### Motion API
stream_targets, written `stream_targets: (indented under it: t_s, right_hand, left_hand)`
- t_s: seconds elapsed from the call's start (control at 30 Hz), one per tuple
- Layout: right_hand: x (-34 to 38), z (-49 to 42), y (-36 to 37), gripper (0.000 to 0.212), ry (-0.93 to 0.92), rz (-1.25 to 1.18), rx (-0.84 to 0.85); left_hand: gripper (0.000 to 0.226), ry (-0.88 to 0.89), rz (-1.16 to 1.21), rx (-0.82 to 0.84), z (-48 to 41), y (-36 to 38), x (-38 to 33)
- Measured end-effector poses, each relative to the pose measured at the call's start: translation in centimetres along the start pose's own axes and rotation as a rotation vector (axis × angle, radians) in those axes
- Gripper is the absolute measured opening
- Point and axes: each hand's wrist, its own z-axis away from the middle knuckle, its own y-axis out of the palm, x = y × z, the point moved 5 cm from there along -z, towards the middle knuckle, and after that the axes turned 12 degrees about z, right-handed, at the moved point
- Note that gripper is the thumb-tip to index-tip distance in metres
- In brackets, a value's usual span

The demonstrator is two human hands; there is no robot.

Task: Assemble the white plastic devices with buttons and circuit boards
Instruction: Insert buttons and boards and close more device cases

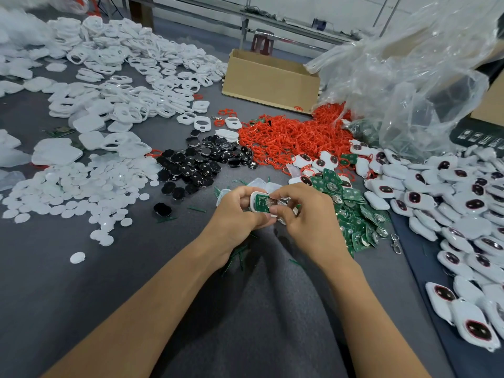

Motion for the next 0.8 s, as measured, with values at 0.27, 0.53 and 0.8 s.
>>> stream_targets:
  t_s: [0.27, 0.53, 0.8]
  right_hand:
    - [0.22, 0.05, 0.03, 0.013, -0.008, -0.001, 0.007]
    - [0.26, 0.02, 0.05, 0.014, -0.010, 0.003, 0.006]
    - [0.11, -0.02, 0.16, 0.015, 0.001, -0.011, -0.002]
  left_hand:
    - [0.042, 0.009, 0.001, 0.010, 0.02, 0.01, 0.06]
    - [0.043, 0.007, 0.003, 0.000, -0.11, -0.12, 0.06]
    - [0.044, 0.013, 0.005, 0.010, -0.06, -0.07, 0.00]
